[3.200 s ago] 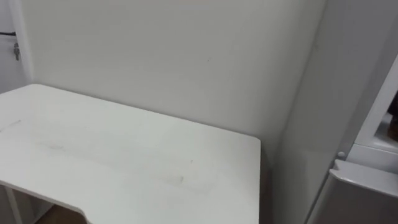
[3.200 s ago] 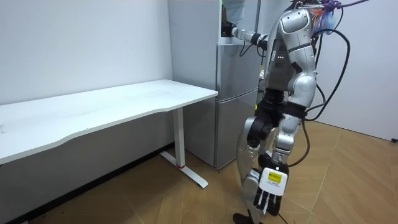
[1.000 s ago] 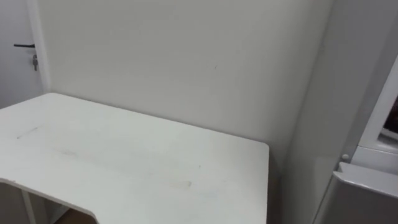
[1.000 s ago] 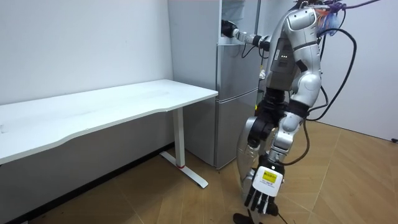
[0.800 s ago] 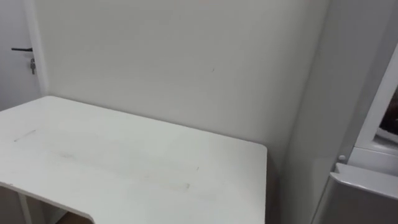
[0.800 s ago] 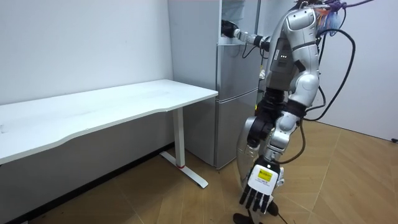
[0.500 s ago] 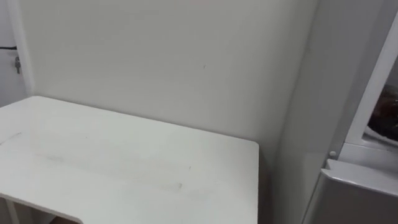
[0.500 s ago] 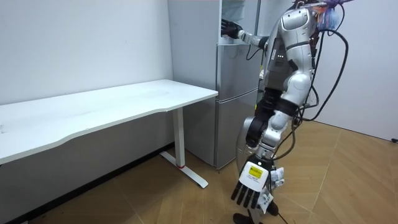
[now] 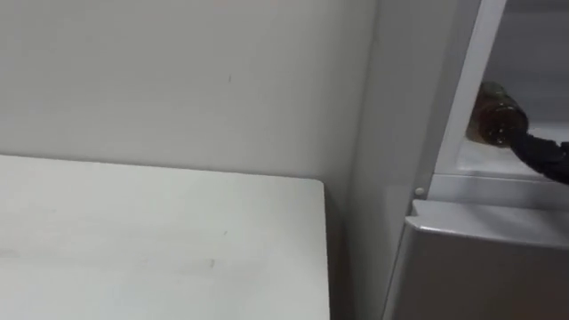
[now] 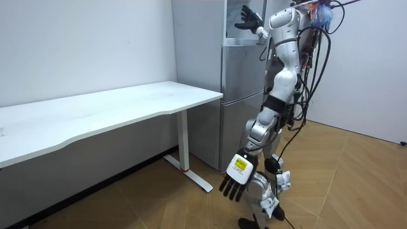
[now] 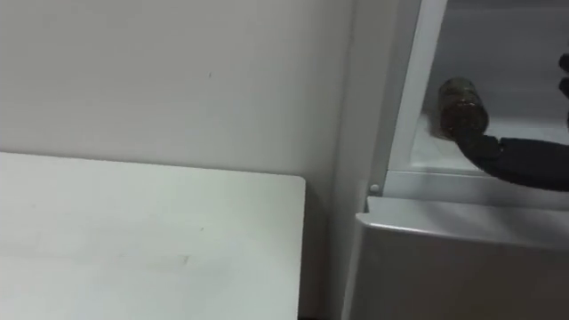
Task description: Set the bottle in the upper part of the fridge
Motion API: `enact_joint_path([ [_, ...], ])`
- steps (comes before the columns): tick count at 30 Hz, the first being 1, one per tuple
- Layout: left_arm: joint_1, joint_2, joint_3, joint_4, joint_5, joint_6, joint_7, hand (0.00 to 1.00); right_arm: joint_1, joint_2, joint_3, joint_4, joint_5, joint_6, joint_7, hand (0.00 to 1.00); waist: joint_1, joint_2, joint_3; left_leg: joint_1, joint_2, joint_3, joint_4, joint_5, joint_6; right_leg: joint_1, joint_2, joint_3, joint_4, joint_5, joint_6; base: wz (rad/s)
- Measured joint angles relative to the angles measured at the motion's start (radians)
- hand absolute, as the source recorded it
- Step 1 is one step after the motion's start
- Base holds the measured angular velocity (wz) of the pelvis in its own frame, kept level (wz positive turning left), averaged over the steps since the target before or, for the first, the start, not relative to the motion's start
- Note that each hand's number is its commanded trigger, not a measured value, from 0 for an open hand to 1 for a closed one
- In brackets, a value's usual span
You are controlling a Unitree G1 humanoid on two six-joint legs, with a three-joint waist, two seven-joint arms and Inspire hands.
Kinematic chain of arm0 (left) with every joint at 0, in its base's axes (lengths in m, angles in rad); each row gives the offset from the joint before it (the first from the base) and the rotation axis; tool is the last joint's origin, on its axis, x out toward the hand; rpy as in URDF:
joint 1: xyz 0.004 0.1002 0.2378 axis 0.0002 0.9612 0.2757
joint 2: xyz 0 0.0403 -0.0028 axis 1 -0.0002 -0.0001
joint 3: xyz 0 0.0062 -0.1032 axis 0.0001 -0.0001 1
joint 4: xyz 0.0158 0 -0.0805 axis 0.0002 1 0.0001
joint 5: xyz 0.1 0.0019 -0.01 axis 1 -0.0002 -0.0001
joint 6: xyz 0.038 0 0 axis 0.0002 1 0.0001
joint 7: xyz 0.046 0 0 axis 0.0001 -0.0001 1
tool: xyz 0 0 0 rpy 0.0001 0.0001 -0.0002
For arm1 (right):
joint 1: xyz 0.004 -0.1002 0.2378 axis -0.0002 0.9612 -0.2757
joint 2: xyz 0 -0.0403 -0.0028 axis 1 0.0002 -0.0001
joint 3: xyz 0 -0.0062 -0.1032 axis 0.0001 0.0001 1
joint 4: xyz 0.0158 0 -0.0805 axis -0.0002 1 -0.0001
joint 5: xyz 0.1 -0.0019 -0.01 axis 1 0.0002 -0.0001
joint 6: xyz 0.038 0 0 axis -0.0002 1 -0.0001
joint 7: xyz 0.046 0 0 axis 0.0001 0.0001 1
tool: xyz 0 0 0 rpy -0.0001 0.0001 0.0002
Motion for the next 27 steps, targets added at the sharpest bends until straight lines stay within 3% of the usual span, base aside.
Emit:
enact_joint_path([
  [4, -0.007, -0.004, -0.054, 0.017, 0.000, -0.005, 0.022, 0.00, 0.029, 0.050, -0.006, -0.095, -0.045, -0.034, -0.065, 0.00, -0.014, 0.003, 0.0016, 0.002, 0.001, 0.007, -0.002, -0.003, 0.001, -0.007, 0.001, 0.008, 0.002, 0.000, 0.000, -0.05],
  [6, -0.013, -0.005, -0.084, 0.019, -0.001, -0.006, 0.027, 0.00, 0.036, 0.099, -0.005, -0.137, -0.078, -0.047, -0.077, 0.00, -0.018, 0.008, 0.0033, 0.000, 0.003, 0.014, -0.007, -0.006, 0.001, -0.012, 0.005, 0.027, 0.003, 0.001, 0.001, -0.11],
  [11, -0.038, -0.010, -0.114, 0.039, -0.002, -0.010, 0.031, 0.00, 0.075, 0.147, 0.001, -0.193, -0.157, -0.075, -0.101, 0.00, -0.022, 0.020, 0.0000, 0.012, 0.005, 0.035, -0.003, -0.007, 0.002, -0.013, 0.007, 0.050, 0.003, 0.002, 0.001, -0.13],
  [15, -0.061, -0.011, -0.122, 0.048, 0.008, -0.029, 0.044, 0.00, 0.156, 0.169, 0.001, -0.250, -0.307, -0.104, -0.130, 0.00, -0.026, 0.036, -0.0075, 0.016, 0.003, 0.038, -0.011, -0.007, 0.002, -0.012, 0.009, 0.056, 0.003, 0.002, 0.002, -0.03],
  [19, -0.062, -0.011, -0.139, 0.049, 0.006, -0.041, 0.046, 0.00, 0.183, 0.208, 0.009, -0.279, -0.393, -0.118, -0.159, 0.00, -0.025, 0.043, -0.0084, 0.016, 0.004, 0.057, -0.017, -0.010, -0.001, -0.029, 0.015, 0.079, 0.013, 0.003, 0.000, -0.19],
  [21, -0.077, -0.010, -0.165, 0.077, 0.006, -0.048, 0.053, 0.00, 0.208, 0.229, 0.023, -0.280, -0.427, -0.137, -0.192, 0.00, -0.028, 0.047, -0.0050, 0.017, 0.004, 0.059, -0.019, -0.011, -0.003, -0.031, 0.017, 0.082, 0.014, 0.003, 0.000, -0.06],
  [27, -0.084, -0.011, -0.173, 0.102, -0.001, -0.048, 0.061, 0.00, 0.294, 0.242, 0.108, -0.245, -0.429, -0.137, -0.207, 0.00, -0.029, 0.043, -0.0009, 0.015, 0.005, 0.061, -0.020, -0.012, -0.004, -0.032, 0.017, 0.083, 0.016, 0.002, -0.001, 0.00],
])
